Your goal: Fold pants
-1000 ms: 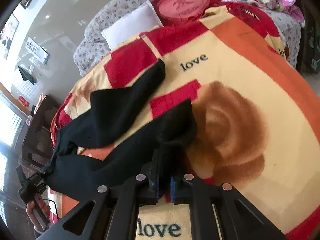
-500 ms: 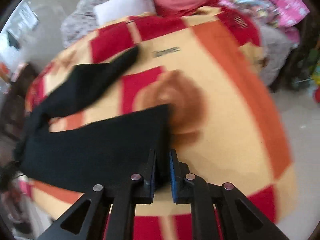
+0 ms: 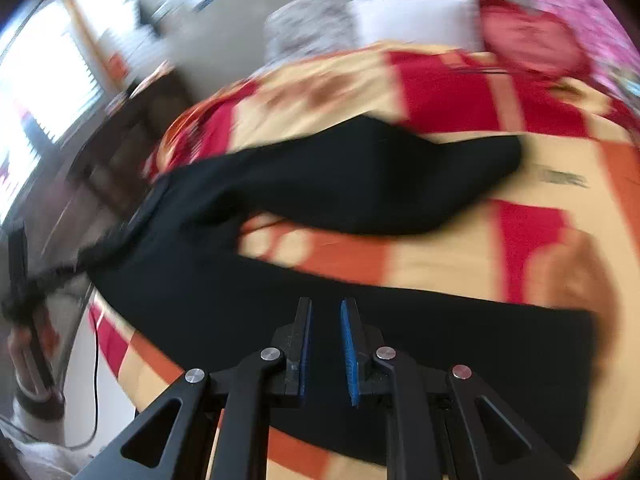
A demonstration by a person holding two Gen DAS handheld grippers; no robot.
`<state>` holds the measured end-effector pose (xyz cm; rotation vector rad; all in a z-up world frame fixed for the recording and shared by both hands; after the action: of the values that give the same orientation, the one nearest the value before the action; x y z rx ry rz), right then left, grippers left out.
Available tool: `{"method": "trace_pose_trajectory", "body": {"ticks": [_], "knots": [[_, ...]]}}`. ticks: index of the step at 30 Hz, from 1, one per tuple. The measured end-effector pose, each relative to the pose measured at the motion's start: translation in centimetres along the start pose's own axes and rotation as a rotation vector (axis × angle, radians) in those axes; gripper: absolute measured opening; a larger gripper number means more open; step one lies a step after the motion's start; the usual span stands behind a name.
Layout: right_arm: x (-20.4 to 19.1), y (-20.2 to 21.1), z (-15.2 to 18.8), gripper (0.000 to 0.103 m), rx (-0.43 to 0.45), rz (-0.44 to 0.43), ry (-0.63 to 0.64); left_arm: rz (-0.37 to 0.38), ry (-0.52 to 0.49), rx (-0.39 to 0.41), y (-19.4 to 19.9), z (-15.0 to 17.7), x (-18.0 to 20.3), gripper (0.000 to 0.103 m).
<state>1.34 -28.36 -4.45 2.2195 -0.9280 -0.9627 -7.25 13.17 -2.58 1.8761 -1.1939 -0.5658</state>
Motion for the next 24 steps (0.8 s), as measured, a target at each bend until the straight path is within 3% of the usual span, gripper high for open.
{"method": "trace_pose_trajectory", "body": {"ticks": [3,5,10,17,24], "knots": [[-2.9,-3.9,0.9,0.013,-0.070,-0.054,0.069,-0.033,0.005,0.041,0.9,-0.5,-0.5,0.037],[-4.2,-5.9,1.0,0.013,-0.105,-0.054,0.106,-0.016,0.011,0.057,1.5,-0.8,-0.6,0.037],[-5.4,-7.4,0.6,0.014,-0.139,-0.016,0.168,0.044,0.007,0.072,1.4,-1.4,1.0,0.057],[-5.4,-7.4,-0.8,0.016,-0.134,0.035,0.174,0.128,-0.032,0.032,-2.1,-1.7,6.2,0.059],[-5.2,-8.7,-1.6,0.023,-0.172,0.036,0.181,0.056,-0.160,-0.064,-6.9,-1.0,10.0,0.059]]}}
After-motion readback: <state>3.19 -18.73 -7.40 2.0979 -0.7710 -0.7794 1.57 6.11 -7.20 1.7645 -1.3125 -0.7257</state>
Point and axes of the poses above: each gripper's, at about its wrist camera, not at the fingertips, and y roughly against the way its jaws point, x to its right, z to its underside, the point moved 4 cm from there along -y, roughly the way its jaws point, and after that the axes turned 11 degrees about -z, right-handed, at the moved point
